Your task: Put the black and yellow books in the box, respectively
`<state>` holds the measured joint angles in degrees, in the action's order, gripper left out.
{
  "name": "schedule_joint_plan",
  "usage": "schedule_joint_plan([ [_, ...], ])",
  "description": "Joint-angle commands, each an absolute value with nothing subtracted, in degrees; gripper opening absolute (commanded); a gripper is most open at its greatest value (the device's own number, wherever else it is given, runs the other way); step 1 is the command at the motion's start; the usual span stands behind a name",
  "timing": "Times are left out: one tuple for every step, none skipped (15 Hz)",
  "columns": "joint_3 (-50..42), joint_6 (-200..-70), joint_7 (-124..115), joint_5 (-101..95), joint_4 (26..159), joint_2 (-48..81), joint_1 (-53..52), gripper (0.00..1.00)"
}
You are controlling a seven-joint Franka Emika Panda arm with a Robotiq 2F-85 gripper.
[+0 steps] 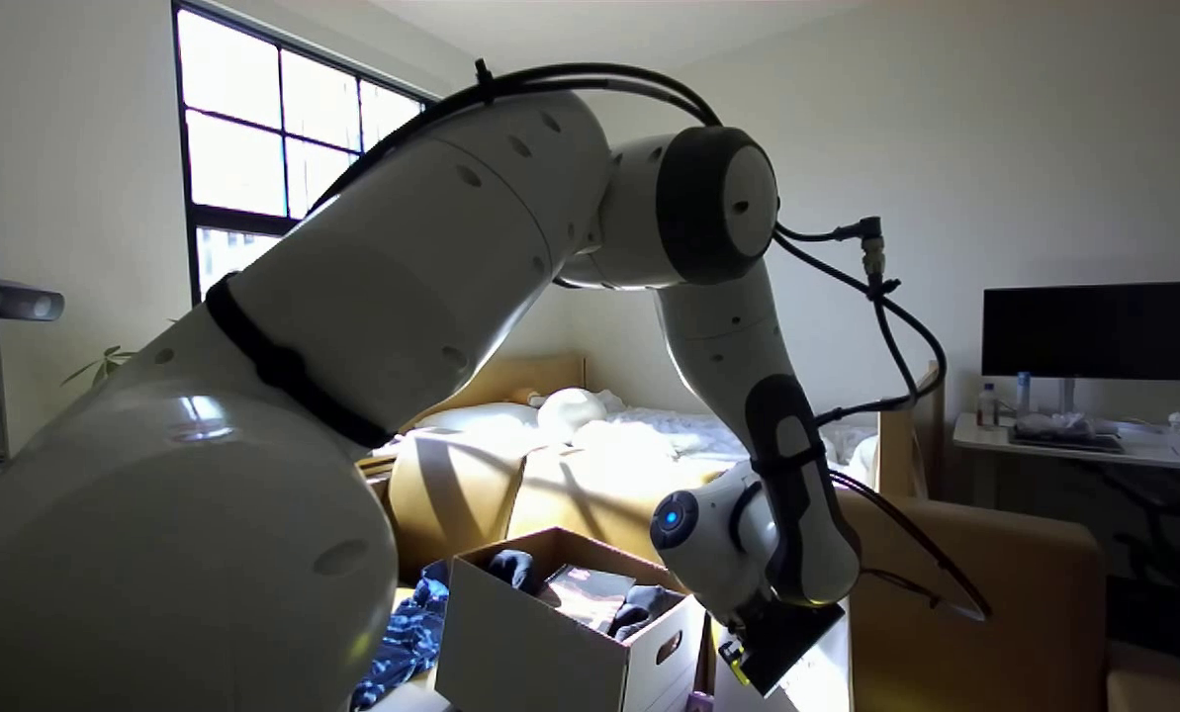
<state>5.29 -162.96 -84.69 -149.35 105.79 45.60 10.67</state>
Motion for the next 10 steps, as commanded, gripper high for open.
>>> schedule_joint_plan([
  [5.86,-162.80,-76.69,-142.00,104.07,48.15,11.54,1.00],
  [7.29,-161.32,-77.67,-139.62,102.41,50.66,12.09,1.00],
  [4.92,-159.52,-82.67,-136.40,100.78,52.79,9.44,1.00],
  [5.09,-162.32,-81.20,-133.16,97.69,56.45,10.46,1.00],
  [5.06,-163.56,-80.70,-130.60,94.96,59.57,11.14,1.00],
  [5.78,-163.82,-82.10,-129.82,91.96,62.68,12.65,1.00],
  [6.00,-164.07,-82.95,-128.82,89.71,65.01,13.72,1.00],
  [5.81,-164.96,-83.29,-127.57,88.09,66.60,14.91,1.00],
  [5.86,-166.69,-83.72,-126.98,86.93,67.48,16.45,1.00],
  [6.56,-169.18,-84.21,-127.12,86.51,67.63,17.88,1.00],
])
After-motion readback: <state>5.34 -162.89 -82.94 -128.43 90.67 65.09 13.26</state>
